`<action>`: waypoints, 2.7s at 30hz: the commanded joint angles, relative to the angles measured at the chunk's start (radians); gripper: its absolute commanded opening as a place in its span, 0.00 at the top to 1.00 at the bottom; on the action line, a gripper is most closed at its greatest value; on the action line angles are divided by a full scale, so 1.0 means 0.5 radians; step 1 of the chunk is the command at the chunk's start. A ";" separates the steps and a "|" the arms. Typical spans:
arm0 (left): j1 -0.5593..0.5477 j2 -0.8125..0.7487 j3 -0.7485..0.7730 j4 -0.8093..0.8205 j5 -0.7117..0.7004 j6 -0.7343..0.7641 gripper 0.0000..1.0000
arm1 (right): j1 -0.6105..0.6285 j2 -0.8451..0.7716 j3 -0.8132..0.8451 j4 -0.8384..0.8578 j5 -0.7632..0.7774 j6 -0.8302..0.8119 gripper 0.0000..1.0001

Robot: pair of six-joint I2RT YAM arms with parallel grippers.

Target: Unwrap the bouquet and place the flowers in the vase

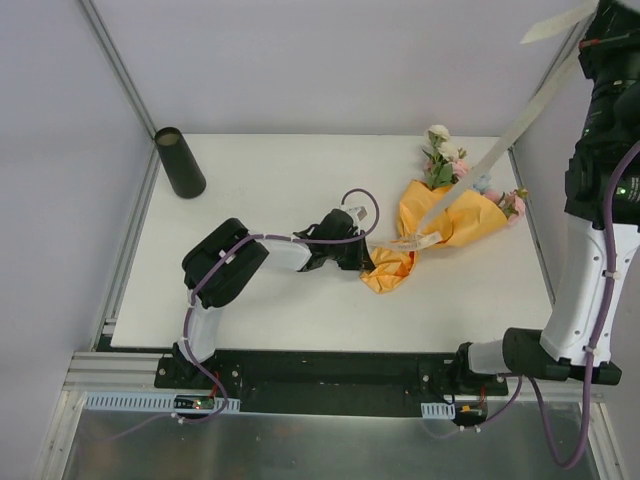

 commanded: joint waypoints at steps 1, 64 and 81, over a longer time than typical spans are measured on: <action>-0.014 0.071 -0.045 -0.165 -0.171 0.050 1.00 | -0.010 -0.302 -0.497 0.051 0.008 0.161 1.00; -0.005 -0.340 -0.165 -0.307 0.001 -0.027 0.53 | 0.545 -0.018 -2.659 0.214 -0.250 0.576 0.50; -0.008 -0.233 -0.196 -0.178 0.022 -0.058 0.67 | 0.652 0.025 -2.518 0.413 -0.473 0.606 1.00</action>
